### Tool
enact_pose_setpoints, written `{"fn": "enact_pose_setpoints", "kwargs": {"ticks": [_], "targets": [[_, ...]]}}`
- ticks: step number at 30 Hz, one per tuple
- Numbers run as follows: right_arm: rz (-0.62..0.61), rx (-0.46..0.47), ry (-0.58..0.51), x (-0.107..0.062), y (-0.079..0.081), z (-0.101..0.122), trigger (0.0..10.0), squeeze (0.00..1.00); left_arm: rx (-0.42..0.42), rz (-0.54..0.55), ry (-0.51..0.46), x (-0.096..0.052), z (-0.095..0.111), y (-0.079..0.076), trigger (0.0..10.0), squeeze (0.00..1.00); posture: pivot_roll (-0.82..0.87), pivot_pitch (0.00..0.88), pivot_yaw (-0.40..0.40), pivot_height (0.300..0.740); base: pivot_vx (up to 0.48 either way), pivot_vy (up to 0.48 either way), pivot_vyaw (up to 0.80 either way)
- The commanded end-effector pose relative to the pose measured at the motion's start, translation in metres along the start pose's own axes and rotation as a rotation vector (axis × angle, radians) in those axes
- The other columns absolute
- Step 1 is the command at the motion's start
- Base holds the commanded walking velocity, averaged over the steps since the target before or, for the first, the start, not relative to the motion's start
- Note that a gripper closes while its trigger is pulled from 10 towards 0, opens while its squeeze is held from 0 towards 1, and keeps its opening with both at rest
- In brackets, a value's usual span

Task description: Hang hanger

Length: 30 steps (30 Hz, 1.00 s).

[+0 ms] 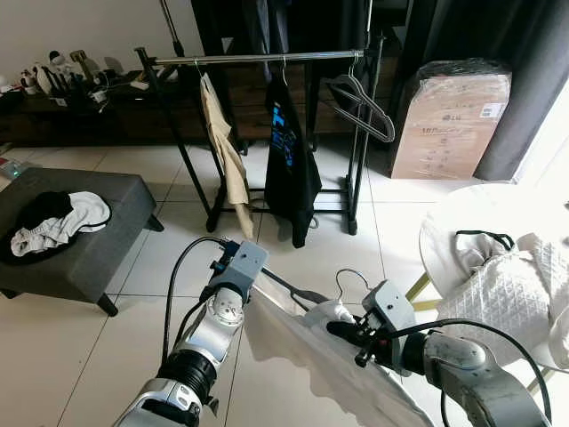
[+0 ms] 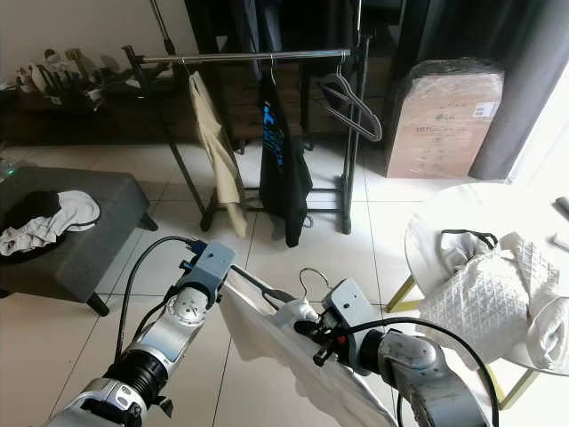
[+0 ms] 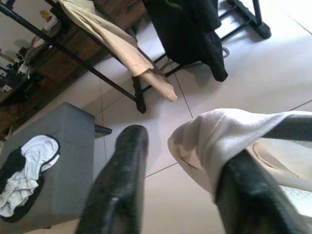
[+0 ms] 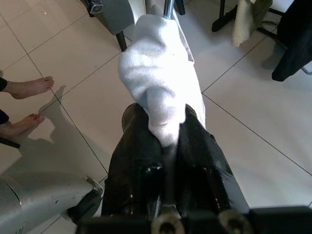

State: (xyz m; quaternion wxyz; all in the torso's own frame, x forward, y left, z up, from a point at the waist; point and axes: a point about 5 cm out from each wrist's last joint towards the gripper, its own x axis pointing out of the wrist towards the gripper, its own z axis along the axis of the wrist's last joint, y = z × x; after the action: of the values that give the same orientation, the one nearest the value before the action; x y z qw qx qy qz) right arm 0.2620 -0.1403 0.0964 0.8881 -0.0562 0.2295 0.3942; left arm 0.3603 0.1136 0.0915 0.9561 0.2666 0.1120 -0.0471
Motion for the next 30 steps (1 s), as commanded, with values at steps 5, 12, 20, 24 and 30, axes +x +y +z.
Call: {"fn": "enact_pose_setpoints", "kwargs": {"ticks": [5,12,20,24,30], "targets": [[0.004,-0.001,0.007,0.000,0.000,-0.002,0.0,0.00,0.033,0.009,0.034,0.002,-0.006,0.008,0.0,0.00,-0.20,0.148,0.081,0.740,0.000,0.000,0.00],[-0.004,0.002,0.010,-0.002,-0.001,-0.004,0.0,0.00,0.015,0.010,0.041,0.002,-0.007,0.008,0.0,0.00,-0.20,0.150,0.082,0.740,0.000,0.000,0.00],[-0.006,0.003,0.007,-0.001,-0.002,-0.003,0.0,0.00,0.007,0.009,0.037,0.002,-0.006,0.008,0.0,0.00,-0.19,0.150,0.080,0.740,0.000,0.000,0.00],[-0.008,0.001,0.012,-0.002,-0.003,-0.004,0.0,0.00,-0.001,0.021,0.036,0.002,-0.006,0.011,0.0,0.00,-0.19,0.151,0.079,0.740,0.000,0.000,0.00],[-0.045,-0.029,0.064,-0.002,-0.008,-0.013,0.0,0.00,0.009,0.011,0.030,0.002,-0.006,0.013,0.0,0.00,-0.19,0.153,0.079,0.740,0.000,0.000,0.00]]}}
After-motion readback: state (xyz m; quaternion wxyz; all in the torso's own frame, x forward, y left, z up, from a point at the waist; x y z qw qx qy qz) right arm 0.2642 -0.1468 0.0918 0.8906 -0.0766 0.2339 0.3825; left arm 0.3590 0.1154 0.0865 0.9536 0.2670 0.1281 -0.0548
